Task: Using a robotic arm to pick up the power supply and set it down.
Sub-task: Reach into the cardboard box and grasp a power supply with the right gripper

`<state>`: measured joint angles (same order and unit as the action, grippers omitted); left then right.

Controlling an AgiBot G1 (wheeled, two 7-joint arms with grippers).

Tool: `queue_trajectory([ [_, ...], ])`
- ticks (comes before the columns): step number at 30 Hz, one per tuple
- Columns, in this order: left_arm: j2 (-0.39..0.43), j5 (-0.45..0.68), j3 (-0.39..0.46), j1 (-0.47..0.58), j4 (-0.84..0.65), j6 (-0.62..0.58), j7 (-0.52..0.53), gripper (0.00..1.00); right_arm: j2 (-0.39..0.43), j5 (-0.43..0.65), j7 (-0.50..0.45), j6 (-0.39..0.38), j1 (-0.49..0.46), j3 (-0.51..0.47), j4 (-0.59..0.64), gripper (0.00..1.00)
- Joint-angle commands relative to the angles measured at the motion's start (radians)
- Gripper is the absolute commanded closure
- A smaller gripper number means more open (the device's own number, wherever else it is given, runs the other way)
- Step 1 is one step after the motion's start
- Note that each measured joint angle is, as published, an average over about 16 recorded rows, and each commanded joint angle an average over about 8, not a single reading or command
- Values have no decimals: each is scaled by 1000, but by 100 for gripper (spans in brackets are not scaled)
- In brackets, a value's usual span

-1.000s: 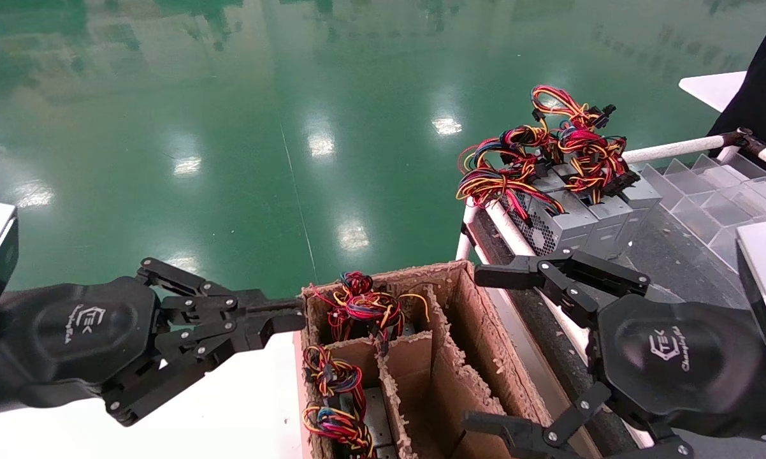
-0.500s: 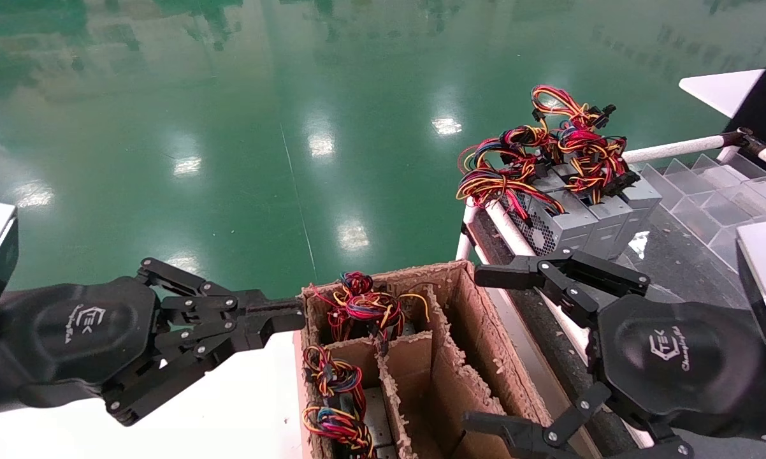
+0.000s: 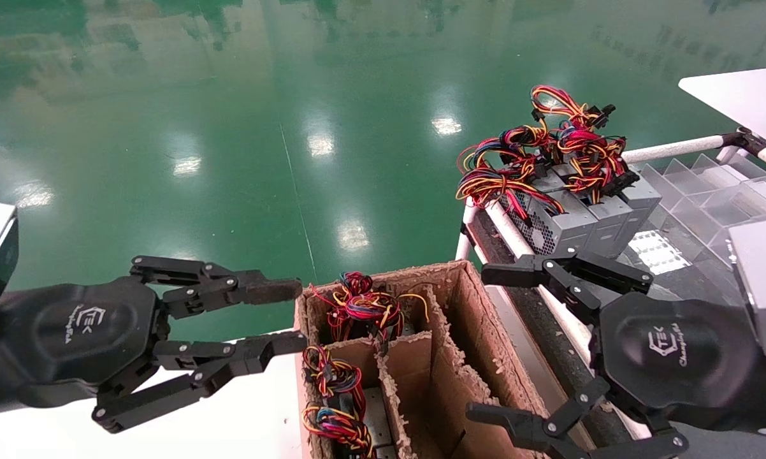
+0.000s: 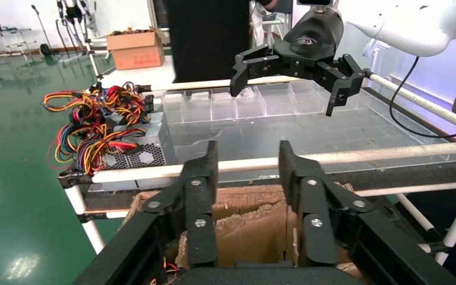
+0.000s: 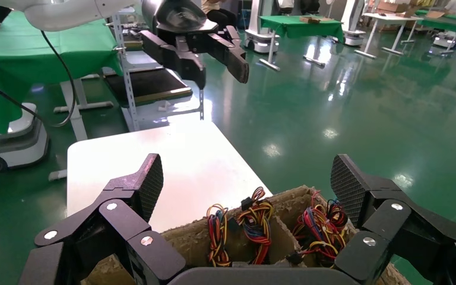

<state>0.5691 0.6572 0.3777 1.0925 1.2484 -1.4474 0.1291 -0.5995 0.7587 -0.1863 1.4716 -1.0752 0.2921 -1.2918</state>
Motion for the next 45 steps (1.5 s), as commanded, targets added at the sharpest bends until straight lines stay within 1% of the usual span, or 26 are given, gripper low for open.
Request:
queue_trajectory([
  [1, 0, 0, 0, 0, 0, 0, 0, 0, 4, 2, 1, -3, 0, 0, -1, 0],
  [5, 0, 0, 0, 0, 0, 0, 0, 0, -14, 25, -5, -11, -1, 20, 6, 0],
  [10, 0, 0, 0, 0, 0, 0, 0, 0, -70, 91, -20, -21, -20, 70, 42, 0],
  [17, 0, 0, 0, 0, 0, 0, 0, 0, -201, 220, -36, -2, -78, 179, 126, 0],
  [23, 0, 0, 0, 0, 0, 0, 0, 0, -315, 314, -27, 21, -121, 261, 192, 0],
  [24, 0, 0, 0, 0, 0, 0, 0, 0, -328, 326, -22, 22, -125, 270, 201, 10],
  [31, 0, 0, 0, 0, 0, 0, 0, 0, -390, 386, 20, -5, -135, 302, 253, 98],
  [32, 0, 0, 0, 0, 0, 0, 0, 0, -395, 391, 27, -12, -134, 302, 260, 100],
  [37, 0, 0, 0, 0, 0, 0, 0, 0, -414, 404, 59, -38, -124, 303, 282, 100],
  [45, 0, 0, 0, 0, 0, 0, 0, 0, -435, 409, 85, -54, -111, 306, 312, 100],
])
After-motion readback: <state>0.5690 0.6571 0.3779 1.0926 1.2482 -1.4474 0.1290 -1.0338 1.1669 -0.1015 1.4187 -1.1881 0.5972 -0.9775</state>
